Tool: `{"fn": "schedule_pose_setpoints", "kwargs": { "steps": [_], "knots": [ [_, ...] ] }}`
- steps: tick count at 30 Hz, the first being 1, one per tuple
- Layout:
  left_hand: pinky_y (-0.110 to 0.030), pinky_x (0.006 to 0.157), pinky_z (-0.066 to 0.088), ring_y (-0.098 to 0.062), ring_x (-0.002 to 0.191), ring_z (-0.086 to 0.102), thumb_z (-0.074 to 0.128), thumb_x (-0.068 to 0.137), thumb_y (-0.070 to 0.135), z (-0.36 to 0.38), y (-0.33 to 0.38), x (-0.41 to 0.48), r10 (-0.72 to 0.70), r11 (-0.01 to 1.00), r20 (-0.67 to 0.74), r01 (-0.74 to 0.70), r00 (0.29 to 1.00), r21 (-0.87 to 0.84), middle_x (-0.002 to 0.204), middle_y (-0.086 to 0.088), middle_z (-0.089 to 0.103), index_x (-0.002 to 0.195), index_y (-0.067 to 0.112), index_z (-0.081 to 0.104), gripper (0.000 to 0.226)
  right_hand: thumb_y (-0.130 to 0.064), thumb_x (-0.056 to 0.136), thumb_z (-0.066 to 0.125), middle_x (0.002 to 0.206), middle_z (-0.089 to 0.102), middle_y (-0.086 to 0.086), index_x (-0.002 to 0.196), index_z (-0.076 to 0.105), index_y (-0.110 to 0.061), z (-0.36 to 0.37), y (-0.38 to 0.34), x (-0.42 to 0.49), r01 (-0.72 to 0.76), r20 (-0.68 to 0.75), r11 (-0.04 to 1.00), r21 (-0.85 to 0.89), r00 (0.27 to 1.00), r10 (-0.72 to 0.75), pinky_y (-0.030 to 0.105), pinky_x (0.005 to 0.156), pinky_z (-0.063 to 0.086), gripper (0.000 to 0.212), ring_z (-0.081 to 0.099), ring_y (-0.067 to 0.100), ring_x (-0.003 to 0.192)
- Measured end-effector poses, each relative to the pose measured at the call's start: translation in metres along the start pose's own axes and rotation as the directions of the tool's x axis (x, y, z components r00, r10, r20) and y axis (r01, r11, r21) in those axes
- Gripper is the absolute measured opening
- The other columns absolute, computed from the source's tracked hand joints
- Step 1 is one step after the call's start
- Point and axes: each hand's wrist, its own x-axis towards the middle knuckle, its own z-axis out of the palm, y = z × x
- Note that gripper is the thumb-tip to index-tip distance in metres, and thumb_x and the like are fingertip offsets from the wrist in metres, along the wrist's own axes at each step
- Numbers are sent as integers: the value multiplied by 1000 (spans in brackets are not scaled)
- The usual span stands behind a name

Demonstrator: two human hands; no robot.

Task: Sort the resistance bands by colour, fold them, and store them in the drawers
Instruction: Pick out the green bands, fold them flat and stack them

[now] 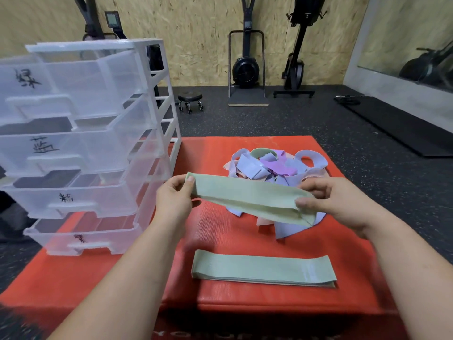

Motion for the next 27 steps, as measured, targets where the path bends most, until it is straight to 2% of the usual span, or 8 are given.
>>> {"fn": "schedule_pose_setpoints", "kwargs": {
  "steps": [4, 7, 12, 16, 20, 24, 26, 27],
  "knots": [
    [-31, 66, 60, -8, 69, 71, 63, 107, 20, -7, -2, -9, -43, 999, 2, 42, 999, 33, 87, -1, 76, 103, 13, 75, 15, -13, 94, 74, 108, 77, 2, 114, 76, -10, 1, 7, -17, -12, 24, 999, 43, 1000, 11, 29, 93, 56, 21, 71, 13, 100],
    [-29, 64, 59, -5, 68, 69, 65, 106, 19, -10, 0, -20, -41, 996, 17, 39, 999, 86, 78, 8, 75, 99, 16, 76, 14, -5, 94, 73, 97, 75, 5, 111, 77, -12, 7, 20, -29, -69, -35, 996, 54, 997, 71, 26, 79, 60, 19, 67, 12, 84],
    [-29, 64, 53, -12, 76, 69, 69, 102, 19, -21, -1, -36, -34, 981, 32, 28, 999, 191, 85, -1, 77, 98, 16, 77, 9, 4, 87, 78, 73, 75, -11, 107, 78, -14, 6, 27, -49, -81, -219, 997, -7, 973, 78, 14, 66, 53, 27, 63, 9, 62],
    [-30, 64, 52, -6, 64, 67, 75, 98, 19, -28, 2, -53, -43, 974, 57, 29, 997, 225, 73, 5, 73, 96, 13, 76, 6, 5, 82, 82, 90, 80, -5, 107, 79, -21, 3, 26, -65, -51, -300, 998, -30, 953, 40, 23, 78, 54, 36, 66, 17, 70],
    [-33, 62, 51, -16, 69, 60, 78, 95, 18, -36, 5, -68, -64, 960, 103, 33, 993, 279, 74, 3, 69, 91, 12, 77, 7, 3, 81, 84, 102, 79, 5, 107, 79, -21, 3, 25, -79, -44, -377, 998, -41, 926, 26, 33, 90, 55, 36, 73, 21, 82],
    [-29, 63, 49, -16, 70, 59, 78, 93, 16, -47, 6, -83, -43, 939, 147, -10, 988, 345, 77, 0, 69, 91, 14, 76, 3, 0, 81, 85, 101, 77, 1, 108, 78, -20, 5, 26, -92, -80, -419, 993, -90, 907, 35, 32, 84, 56, 34, 77, 21, 79],
    [-32, 67, 51, -16, 71, 64, 79, 90, 23, -53, 5, -86, 34, 866, 184, -121, 982, 485, 78, 5, 72, 95, 24, 74, 7, -3, 80, 87, 96, 78, 1, 106, 78, -22, 5, 29, -97, -117, -422, 973, -197, 906, 24, 31, 80, 55, 33, 77, 18, 75],
    [-33, 70, 53, -15, 74, 67, 78, 89, 28, -56, 4, -88, 78, 778, 225, -200, 971, 595, 77, 9, 72, 97, 29, 72, 10, -6, 79, 88, 93, 78, -2, 104, 78, -25, 6, 31, -99, -140, -410, 948, -287, 912, 11, 31, 80, 55, 32, 76, 15, 73]
  ]
}}
